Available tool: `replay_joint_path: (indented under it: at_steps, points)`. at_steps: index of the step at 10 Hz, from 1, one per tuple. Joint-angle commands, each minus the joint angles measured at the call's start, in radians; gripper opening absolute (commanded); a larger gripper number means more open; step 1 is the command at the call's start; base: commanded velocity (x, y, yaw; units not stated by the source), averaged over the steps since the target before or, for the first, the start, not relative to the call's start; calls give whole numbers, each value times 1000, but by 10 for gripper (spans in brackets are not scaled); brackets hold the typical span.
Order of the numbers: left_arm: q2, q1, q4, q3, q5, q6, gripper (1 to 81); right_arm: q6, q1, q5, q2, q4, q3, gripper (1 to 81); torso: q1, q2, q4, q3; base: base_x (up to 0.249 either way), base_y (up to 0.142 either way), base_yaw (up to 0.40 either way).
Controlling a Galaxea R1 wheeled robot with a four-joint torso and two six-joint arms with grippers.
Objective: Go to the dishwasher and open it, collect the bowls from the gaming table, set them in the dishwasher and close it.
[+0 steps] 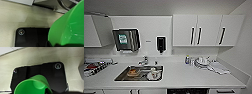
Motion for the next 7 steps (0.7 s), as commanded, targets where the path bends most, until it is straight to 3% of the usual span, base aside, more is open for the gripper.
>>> replay_joint_path:
  at_steps: [1,5,7]
  points:
    - [-27,-66,12,45,27,-3,10,-1,53,-25,-14,-7,6,10,0,0,0,0,0,0,0]
    - [-201,-77,23,366,25,-3,10,-1,51,-16,-17,-7,15,10,0,0,0,0,0,0,0]
    - [-280,-98,26,476,15,-3,10,1,54,-16,-15,-5,12,10,0,0,0,0,0,0,0]
